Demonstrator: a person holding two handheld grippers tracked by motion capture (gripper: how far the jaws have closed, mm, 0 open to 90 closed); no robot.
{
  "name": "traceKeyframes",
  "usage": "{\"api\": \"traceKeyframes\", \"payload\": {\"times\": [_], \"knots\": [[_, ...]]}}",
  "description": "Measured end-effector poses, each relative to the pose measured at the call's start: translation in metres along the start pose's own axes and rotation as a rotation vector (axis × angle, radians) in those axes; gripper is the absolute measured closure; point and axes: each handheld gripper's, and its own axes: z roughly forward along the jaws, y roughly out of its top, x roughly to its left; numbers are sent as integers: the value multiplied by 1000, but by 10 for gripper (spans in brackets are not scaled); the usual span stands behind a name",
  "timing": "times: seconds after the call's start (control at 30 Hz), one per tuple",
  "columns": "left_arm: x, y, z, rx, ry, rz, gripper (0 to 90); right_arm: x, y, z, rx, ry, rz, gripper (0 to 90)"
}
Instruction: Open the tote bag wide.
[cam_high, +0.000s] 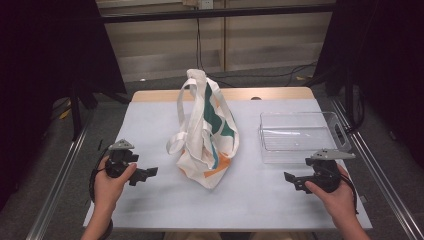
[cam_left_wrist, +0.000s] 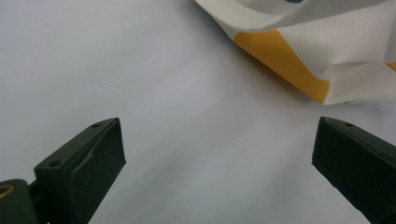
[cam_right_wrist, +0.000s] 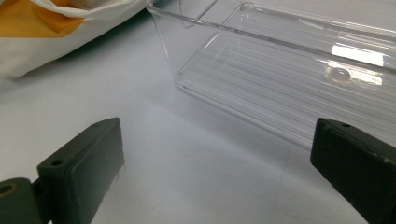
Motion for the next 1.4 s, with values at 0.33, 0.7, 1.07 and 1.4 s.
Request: {"api": "traceKeyframes", "payload": {"times": [0.33, 0.7, 1.07, 1.4], "knots": [[1, 6, 3, 5, -6, 11, 25, 4, 2, 1, 10, -5, -18, 29], [3, 11, 4, 7, -20, -2, 26, 8, 15, -5, 8, 10, -20, 45], [11, 21, 3, 3, -14, -20, 27, 10, 36, -9, 14, 14, -45, 52], [15, 26, 0, 8, -2, -38, 27, 9, 62, -8, 10, 11, -58, 54]]}}
